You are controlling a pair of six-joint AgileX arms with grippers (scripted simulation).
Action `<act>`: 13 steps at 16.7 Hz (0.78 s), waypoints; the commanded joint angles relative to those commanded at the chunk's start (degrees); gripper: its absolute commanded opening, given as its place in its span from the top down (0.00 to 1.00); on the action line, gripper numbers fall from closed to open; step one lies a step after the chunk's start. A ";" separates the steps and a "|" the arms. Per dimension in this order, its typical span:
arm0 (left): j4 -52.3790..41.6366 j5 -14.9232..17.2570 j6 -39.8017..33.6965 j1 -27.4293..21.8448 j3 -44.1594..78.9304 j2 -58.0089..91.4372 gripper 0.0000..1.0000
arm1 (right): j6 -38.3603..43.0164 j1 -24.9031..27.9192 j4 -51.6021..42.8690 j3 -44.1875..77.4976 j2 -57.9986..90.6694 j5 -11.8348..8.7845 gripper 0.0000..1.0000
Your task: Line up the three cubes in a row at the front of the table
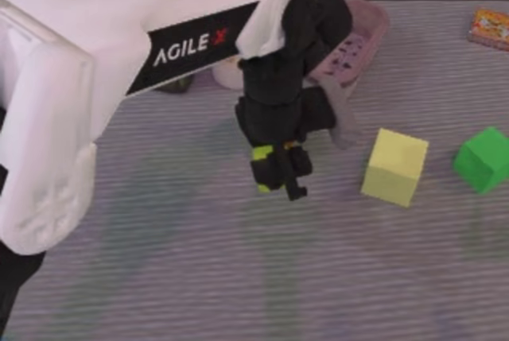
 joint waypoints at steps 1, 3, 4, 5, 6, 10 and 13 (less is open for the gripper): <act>-0.64 0.03 -0.08 -3.52 1.03 0.37 1.00 | 0.00 0.00 0.00 0.00 0.00 0.00 0.00; -1.57 0.01 -0.28 -9.19 2.82 0.75 1.00 | 0.00 0.00 0.00 0.00 0.00 0.00 0.00; -1.85 -0.03 -0.38 -11.15 3.49 0.78 1.00 | 0.00 0.00 0.00 0.00 0.00 0.00 0.00; -2.03 -0.07 -0.47 -12.51 3.99 0.76 1.00 | 0.00 0.00 0.00 0.00 0.00 0.00 0.00; -2.13 -0.10 -0.52 -13.29 4.28 0.74 1.00 | 0.00 0.00 0.00 0.00 0.00 0.00 0.00; -2.05 -0.07 -0.47 -13.31 4.18 0.61 1.00 | 0.00 0.00 0.00 0.00 0.00 0.00 0.00; 0.31 -0.08 -0.63 -13.21 2.36 1.24 1.00 | 0.00 0.00 0.00 0.00 0.00 0.00 0.00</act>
